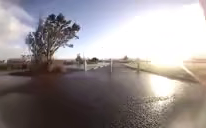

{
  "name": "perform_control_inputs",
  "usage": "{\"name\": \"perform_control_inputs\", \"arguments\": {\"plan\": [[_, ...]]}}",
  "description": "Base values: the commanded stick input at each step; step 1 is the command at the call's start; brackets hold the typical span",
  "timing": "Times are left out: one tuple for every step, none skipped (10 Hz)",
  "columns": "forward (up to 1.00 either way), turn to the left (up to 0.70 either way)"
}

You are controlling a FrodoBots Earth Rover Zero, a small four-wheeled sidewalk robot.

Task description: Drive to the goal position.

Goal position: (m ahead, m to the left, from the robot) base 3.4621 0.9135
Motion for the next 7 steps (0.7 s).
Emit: {"name": "perform_control_inputs", "arguments": {"plan": [[0.45,-0.27],[0.45,-0.27],[0.45,-0.27],[0.45,-0.27],[0.45,-0.27],[0.45,-0.27],[0.45,-0.27]]}}
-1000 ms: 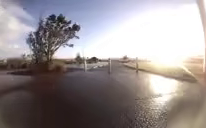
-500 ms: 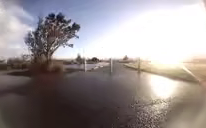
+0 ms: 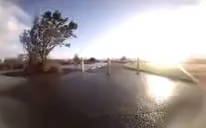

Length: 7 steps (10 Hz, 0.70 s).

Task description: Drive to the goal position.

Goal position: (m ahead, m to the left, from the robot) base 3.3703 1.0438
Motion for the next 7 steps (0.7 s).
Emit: {"name": "perform_control_inputs", "arguments": {"plan": [[0.45,-0.27],[0.45,-0.27],[0.45,-0.27],[0.45,-0.27],[0.45,-0.27],[0.45,-0.27],[0.45,-0.27]]}}
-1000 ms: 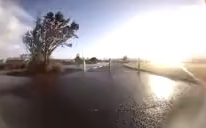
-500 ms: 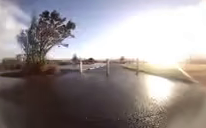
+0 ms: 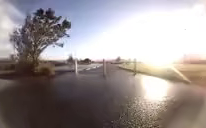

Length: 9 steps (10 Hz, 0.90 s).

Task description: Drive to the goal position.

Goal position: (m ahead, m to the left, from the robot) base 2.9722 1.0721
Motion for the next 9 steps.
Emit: {"name": "perform_control_inputs", "arguments": {"plan": [[0.45,-0.27],[0.45,-0.27],[0.45,-0.27],[0.45,-0.27],[0.45,-0.27],[0.45,-0.27],[0.45,-0.27],[0.45,-0.27],[0.45,-0.27]]}}
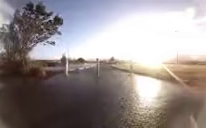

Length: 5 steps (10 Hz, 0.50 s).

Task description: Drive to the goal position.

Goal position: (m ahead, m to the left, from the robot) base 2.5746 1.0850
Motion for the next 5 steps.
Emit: {"name": "perform_control_inputs", "arguments": {"plan": [[0.45,-0.27],[0.45,-0.27],[0.45,-0.27],[0.45,-0.27],[0.45,-0.27]]}}
